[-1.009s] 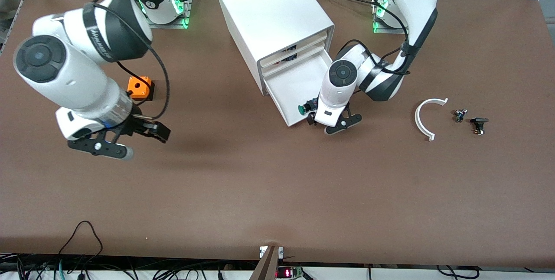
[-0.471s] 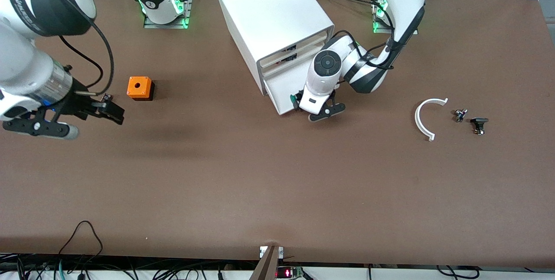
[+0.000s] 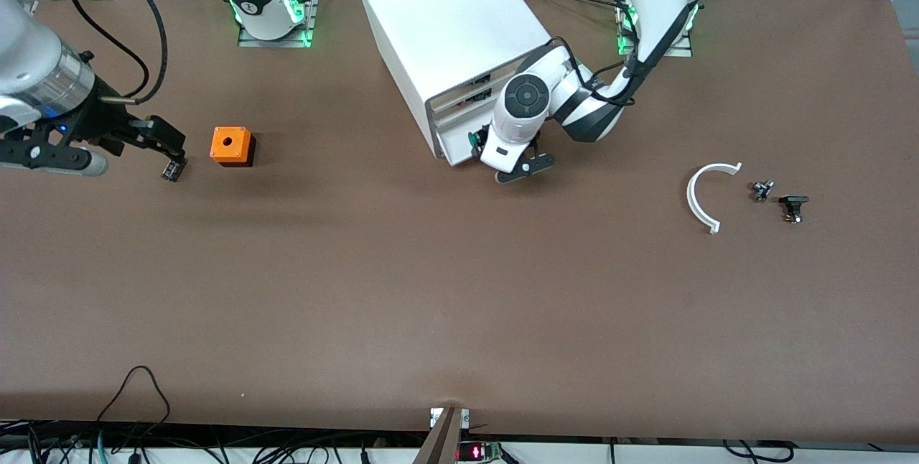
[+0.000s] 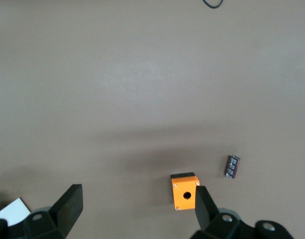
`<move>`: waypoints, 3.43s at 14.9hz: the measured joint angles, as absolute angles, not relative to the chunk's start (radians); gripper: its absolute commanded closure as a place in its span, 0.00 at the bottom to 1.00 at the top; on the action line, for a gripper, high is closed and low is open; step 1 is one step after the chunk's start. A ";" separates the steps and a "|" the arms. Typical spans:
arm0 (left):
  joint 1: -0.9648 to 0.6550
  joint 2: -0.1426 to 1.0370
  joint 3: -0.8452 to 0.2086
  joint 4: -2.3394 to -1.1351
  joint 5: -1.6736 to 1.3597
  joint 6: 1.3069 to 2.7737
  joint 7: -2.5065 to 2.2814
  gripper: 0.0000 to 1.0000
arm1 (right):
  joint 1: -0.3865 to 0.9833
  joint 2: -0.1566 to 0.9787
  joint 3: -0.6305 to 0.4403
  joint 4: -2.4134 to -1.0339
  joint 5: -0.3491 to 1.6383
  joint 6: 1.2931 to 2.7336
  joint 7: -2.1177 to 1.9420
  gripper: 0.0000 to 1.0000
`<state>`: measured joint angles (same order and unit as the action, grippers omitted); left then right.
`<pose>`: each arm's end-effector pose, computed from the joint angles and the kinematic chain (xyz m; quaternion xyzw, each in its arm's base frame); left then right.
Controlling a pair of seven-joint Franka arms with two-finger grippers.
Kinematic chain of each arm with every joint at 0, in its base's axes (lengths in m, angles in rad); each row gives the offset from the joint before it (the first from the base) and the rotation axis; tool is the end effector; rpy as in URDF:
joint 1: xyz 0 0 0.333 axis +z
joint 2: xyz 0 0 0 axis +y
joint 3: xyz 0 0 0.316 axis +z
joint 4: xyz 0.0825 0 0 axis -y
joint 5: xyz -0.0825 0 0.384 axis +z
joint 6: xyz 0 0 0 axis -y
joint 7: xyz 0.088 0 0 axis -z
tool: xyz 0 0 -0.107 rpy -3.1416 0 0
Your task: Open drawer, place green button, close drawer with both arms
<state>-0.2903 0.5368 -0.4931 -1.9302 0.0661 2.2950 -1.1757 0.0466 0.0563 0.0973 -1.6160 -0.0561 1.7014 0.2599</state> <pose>0.4427 -0.4231 0.2292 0.9746 0.1934 -0.1124 0.0121 0.5765 0.0767 0.5829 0.9981 -0.0548 0.0194 0.0217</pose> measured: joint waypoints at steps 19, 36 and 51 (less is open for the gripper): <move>-0.293 0.548 -0.544 -1.931 -0.077 2.239 -1.176 0.01 | 0.008 -0.027 0.079 -1.702 -0.028 1.706 0.164 0.00; 0.030 0.479 -0.538 -1.607 0.200 1.832 -0.523 0.01 | 0.006 -0.031 0.074 -1.699 -0.026 1.712 0.157 0.00; 0.013 0.119 -0.116 -1.637 -0.029 1.711 0.138 0.01 | 0.005 -0.032 0.073 -1.697 -0.026 1.738 0.157 0.00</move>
